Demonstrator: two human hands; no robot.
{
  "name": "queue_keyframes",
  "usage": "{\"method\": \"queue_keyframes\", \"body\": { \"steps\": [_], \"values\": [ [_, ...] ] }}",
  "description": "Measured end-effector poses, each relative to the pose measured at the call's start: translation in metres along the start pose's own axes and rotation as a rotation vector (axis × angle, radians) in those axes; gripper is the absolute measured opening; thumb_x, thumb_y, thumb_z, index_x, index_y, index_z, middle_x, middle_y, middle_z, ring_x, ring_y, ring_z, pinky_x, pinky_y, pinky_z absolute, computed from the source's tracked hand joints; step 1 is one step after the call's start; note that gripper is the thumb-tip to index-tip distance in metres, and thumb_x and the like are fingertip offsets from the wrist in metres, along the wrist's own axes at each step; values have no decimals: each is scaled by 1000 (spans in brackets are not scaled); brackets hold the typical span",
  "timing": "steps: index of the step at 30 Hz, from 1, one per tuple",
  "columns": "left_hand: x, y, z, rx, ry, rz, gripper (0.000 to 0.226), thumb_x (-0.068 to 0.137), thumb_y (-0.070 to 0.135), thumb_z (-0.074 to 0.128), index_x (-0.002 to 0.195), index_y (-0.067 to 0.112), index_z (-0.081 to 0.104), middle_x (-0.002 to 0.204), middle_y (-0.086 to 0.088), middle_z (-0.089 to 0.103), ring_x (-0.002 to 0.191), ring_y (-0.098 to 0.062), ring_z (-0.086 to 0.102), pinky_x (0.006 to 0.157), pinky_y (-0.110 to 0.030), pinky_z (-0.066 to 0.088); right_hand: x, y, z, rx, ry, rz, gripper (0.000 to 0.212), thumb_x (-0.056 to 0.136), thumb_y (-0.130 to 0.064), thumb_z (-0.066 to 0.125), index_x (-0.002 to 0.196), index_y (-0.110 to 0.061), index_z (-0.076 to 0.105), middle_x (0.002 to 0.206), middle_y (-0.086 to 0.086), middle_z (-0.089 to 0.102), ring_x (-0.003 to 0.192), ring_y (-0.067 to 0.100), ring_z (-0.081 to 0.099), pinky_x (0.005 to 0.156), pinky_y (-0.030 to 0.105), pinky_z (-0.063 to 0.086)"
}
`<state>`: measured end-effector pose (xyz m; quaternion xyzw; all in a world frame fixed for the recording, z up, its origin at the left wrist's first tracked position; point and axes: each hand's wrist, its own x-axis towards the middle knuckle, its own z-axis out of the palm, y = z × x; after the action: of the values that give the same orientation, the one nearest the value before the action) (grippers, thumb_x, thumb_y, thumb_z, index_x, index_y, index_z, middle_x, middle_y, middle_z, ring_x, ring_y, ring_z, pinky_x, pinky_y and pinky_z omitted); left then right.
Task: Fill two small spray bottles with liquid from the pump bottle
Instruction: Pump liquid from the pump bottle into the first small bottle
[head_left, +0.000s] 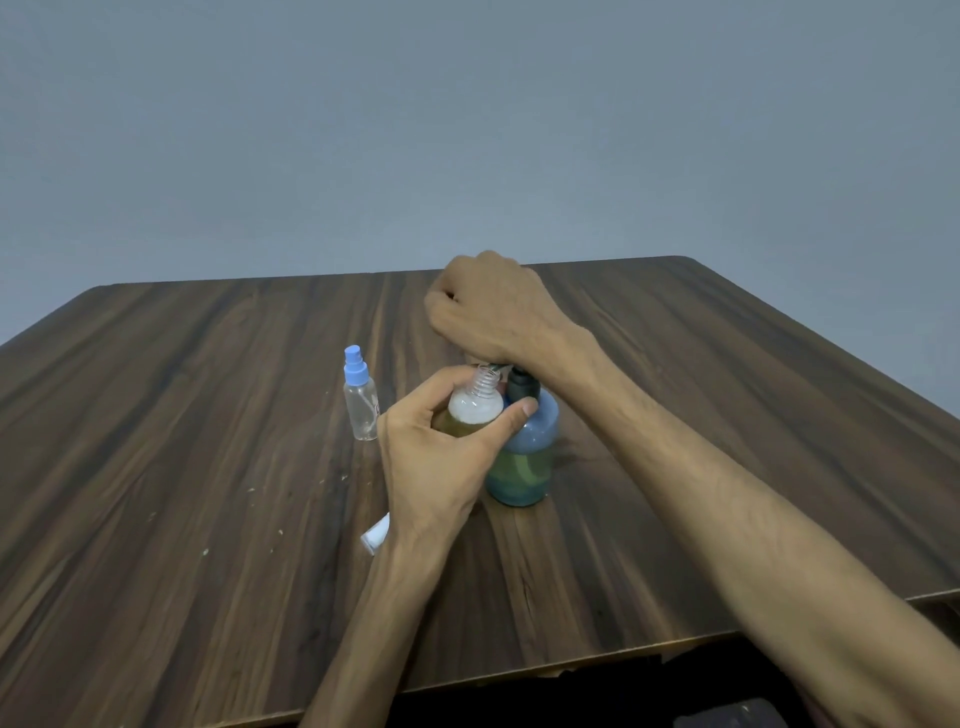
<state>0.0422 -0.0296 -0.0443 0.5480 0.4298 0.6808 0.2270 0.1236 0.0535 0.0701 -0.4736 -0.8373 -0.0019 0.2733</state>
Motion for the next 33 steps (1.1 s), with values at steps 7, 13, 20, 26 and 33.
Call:
{"method": "queue_keyframes", "body": {
  "steps": [7, 13, 20, 26, 33],
  "values": [
    [0, -2, 1, -13, 3, -10, 39, 73, 11, 103, 93, 34, 80, 89, 11, 83, 86, -10, 79, 81, -33, 65, 0, -1, -3, 16, 39, -27, 37, 88, -15, 50, 59, -19, 28, 53, -4, 29, 54, 17, 22, 55, 33, 26],
    [0, -5, 0, -17, -4, -2, 36, 73, 12, 103, 93, 31, 80, 89, 12, 82, 85, -9, 78, 80, -27, 62, 1, -2, -3, 15, 51, -40, 36, 86, -15, 50, 58, -19, 28, 52, -4, 28, 53, 17, 23, 56, 32, 27],
    [0, -3, 0, -23, -10, -20, 36, 74, 12, 103, 93, 32, 80, 90, 10, 82, 86, -10, 78, 80, -31, 64, 1, -2, -4, 1, 30, -32, 36, 87, -14, 50, 58, -19, 29, 52, -5, 29, 52, 16, 23, 55, 31, 26],
    [0, -1, -1, -10, -19, -9, 38, 75, 12, 102, 94, 35, 79, 91, 12, 82, 89, -11, 79, 81, -33, 66, 0, -3, -3, -30, 1, -37, 34, 84, -15, 51, 57, -18, 32, 52, -3, 30, 52, 18, 24, 56, 31, 28],
    [0, -1, -1, 1, -8, 0, 42, 74, 12, 103, 93, 39, 78, 90, 15, 82, 88, -10, 79, 81, -35, 67, 1, -2, -3, -58, -6, -38, 33, 84, -14, 51, 57, -18, 32, 52, -3, 31, 52, 18, 26, 56, 31, 27]
  ]
}}
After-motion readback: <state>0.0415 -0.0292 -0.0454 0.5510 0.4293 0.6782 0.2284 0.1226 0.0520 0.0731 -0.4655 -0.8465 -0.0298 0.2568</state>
